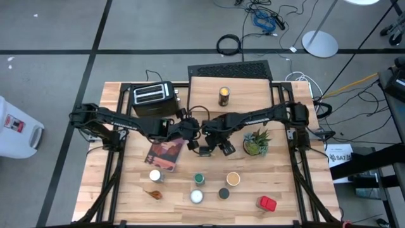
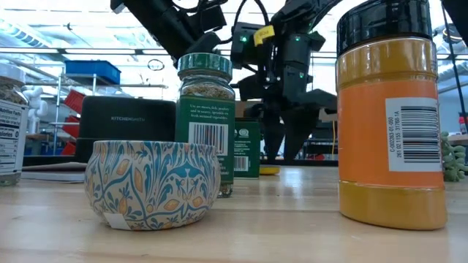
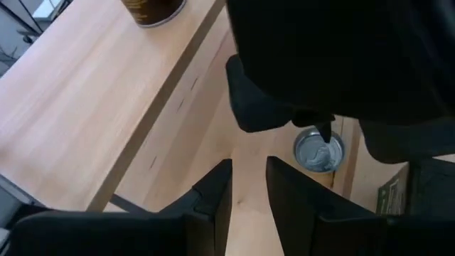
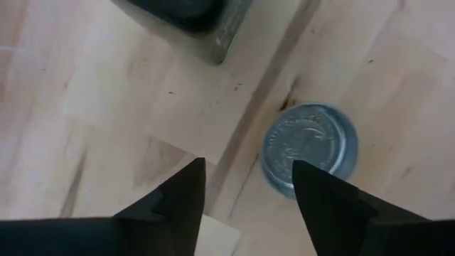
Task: Shelf spices
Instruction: Put the yellow cap into the seasoning bottle
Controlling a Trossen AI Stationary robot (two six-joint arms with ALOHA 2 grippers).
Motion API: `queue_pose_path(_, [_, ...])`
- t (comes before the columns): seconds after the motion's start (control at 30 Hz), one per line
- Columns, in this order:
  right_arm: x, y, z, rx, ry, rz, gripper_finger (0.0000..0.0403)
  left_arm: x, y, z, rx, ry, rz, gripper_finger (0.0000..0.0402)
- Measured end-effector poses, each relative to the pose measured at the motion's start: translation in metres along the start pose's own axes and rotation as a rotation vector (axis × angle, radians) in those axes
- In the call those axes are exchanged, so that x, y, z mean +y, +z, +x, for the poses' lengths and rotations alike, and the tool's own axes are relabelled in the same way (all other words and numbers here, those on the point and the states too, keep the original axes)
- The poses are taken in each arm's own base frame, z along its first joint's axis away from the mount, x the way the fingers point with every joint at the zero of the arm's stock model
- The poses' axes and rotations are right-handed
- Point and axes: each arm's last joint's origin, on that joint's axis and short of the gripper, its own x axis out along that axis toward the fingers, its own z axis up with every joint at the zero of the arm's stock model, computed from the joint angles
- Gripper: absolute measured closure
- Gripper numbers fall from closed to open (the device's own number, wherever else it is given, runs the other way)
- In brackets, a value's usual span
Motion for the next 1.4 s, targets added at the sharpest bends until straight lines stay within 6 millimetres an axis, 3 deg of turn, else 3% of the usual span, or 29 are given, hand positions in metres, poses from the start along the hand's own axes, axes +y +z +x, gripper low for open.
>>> queue_pose_path(0.27, [-0.002, 0.000, 0.016, 0.037, -0.021, -0.007, 0.0283, 0.000, -0.001, 0.000, 0.006, 0.002, 0.006, 0.0304])
queue_pose_path(0.53, [0.002, 0.002, 0.018, 0.041, -0.017, -0.008, 0.0394, 0.000, -0.001, 0.000, 0.009, 0.000, 0.008, 0.0304])
queue_pose_path(0.77, [0.005, 0.003, 0.006, 0.028, -0.021, 0.037, 0.0401, 0.001, 0.000, 0.000, -0.004, 0.029, 0.003, 0.0304])
queue_pose_path(1.0, [0.014, 0.007, -0.055, -0.150, -0.074, 0.063, 0.0402, 0.008, 0.011, -0.016, -0.087, 0.080, -0.005, 0.0304])
queue_pose_path(1.2, [0.025, 0.003, -0.127, -0.439, -0.079, 0.092, 0.0403, 0.019, 0.035, -0.056, -0.293, 0.096, 0.018, 0.0304])
queue_pose_path(1.4, [0.035, -0.008, -0.189, -0.745, -0.028, 0.081, 0.0403, 0.010, 0.051, -0.089, -0.500, 0.067, 0.347, 0.0304])
